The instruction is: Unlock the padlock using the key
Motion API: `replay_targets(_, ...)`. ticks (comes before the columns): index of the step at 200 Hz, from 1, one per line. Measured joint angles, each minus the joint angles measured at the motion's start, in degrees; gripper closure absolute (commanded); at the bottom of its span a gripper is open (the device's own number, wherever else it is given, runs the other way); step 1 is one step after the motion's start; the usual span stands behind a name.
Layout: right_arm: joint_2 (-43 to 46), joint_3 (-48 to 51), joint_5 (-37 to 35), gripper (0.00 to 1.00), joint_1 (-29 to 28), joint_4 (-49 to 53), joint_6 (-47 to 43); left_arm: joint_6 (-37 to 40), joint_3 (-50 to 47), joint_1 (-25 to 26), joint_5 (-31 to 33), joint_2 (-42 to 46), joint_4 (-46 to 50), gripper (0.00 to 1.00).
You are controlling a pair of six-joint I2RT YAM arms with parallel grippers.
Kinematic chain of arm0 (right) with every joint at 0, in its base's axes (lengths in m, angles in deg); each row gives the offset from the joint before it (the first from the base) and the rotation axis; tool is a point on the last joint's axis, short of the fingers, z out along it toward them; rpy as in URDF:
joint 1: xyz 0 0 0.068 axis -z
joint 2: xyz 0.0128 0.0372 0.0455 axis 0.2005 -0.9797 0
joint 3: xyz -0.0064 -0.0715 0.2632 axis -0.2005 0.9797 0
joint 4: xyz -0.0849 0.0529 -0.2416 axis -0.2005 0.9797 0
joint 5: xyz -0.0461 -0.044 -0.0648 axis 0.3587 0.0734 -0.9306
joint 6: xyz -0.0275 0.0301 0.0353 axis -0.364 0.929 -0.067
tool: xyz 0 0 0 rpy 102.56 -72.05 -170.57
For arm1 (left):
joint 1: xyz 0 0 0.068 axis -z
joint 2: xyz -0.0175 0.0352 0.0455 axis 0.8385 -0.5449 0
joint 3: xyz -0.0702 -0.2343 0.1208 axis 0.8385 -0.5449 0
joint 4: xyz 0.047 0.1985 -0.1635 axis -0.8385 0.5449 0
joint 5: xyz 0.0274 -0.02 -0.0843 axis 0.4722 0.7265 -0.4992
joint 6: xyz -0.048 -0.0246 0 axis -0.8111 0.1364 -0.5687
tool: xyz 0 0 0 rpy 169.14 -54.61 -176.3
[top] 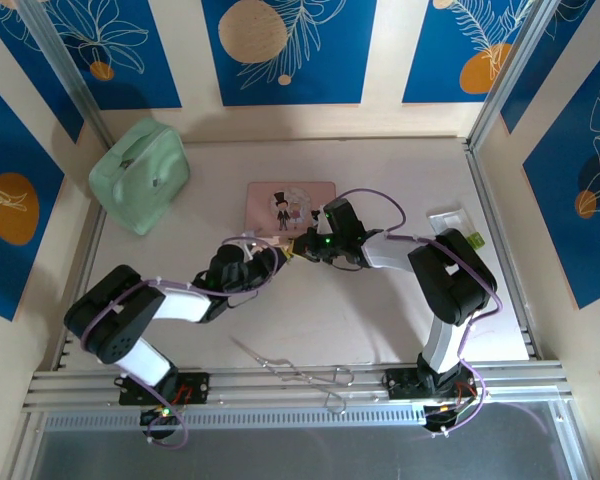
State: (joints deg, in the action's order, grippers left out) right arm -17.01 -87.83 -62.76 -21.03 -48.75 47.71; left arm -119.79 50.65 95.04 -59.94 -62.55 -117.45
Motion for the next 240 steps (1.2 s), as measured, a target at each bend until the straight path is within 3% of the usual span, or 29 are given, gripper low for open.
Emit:
replay_targets(53,0.00,0.04,0.11,1.00,0.00,-0.22,0.24,-4.33,-1.42,0.20,1.70,-3.10,-6.23,0.69)
replay_targets(91,0.00,0.04,0.13,1.00,0.00,-0.24,0.37,-5.38,-2.45,0.76,2.64,-3.08,-6.62,0.63)
replay_targets(188,0.00,0.04,0.15,1.00,0.00,-0.24,0.37,-6.10,-2.45,3.02,4.22,-3.08,-6.62,0.61)
replay_targets(240,0.00,0.04,0.31,1.00,0.04,-0.22,0.39,-6.32,-2.27,3.02,4.22,-4.39,-6.73,0.66)
